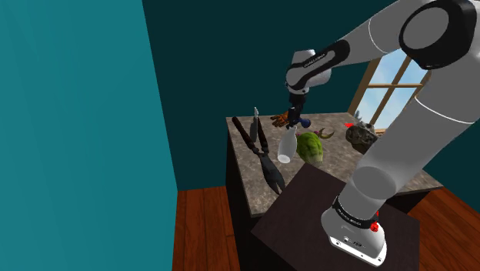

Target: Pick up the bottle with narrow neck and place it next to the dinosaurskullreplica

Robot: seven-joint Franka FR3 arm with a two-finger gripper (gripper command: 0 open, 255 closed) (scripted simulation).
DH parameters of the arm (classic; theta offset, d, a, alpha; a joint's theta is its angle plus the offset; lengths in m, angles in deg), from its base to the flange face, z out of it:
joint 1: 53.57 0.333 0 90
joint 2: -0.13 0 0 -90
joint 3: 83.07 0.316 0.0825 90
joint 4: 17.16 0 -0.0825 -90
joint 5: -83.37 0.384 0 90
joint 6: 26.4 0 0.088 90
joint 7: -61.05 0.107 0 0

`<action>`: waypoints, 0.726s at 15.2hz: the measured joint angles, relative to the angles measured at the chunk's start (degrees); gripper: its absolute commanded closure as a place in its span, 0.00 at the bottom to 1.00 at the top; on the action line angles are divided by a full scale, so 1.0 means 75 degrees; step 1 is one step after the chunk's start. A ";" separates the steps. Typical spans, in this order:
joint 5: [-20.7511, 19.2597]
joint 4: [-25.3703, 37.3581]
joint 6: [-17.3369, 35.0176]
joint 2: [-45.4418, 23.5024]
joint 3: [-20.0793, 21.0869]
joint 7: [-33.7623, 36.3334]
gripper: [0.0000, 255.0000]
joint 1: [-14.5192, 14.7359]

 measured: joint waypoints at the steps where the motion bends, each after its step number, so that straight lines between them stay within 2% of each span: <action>1: 0.0105 0.0141 0.0134 -0.0267 -0.0064 -0.0159 0.00 -0.0009; 5: 0.0734 0.0813 0.0757 -0.1571 -0.0284 -0.0995 0.00 -0.0166; 9: 0.1426 0.1603 0.1141 -0.2787 -0.0259 -0.1775 0.00 -0.0488; 11: 0.1586 0.1716 0.1294 -0.3068 -0.0217 -0.1939 0.00 -0.0582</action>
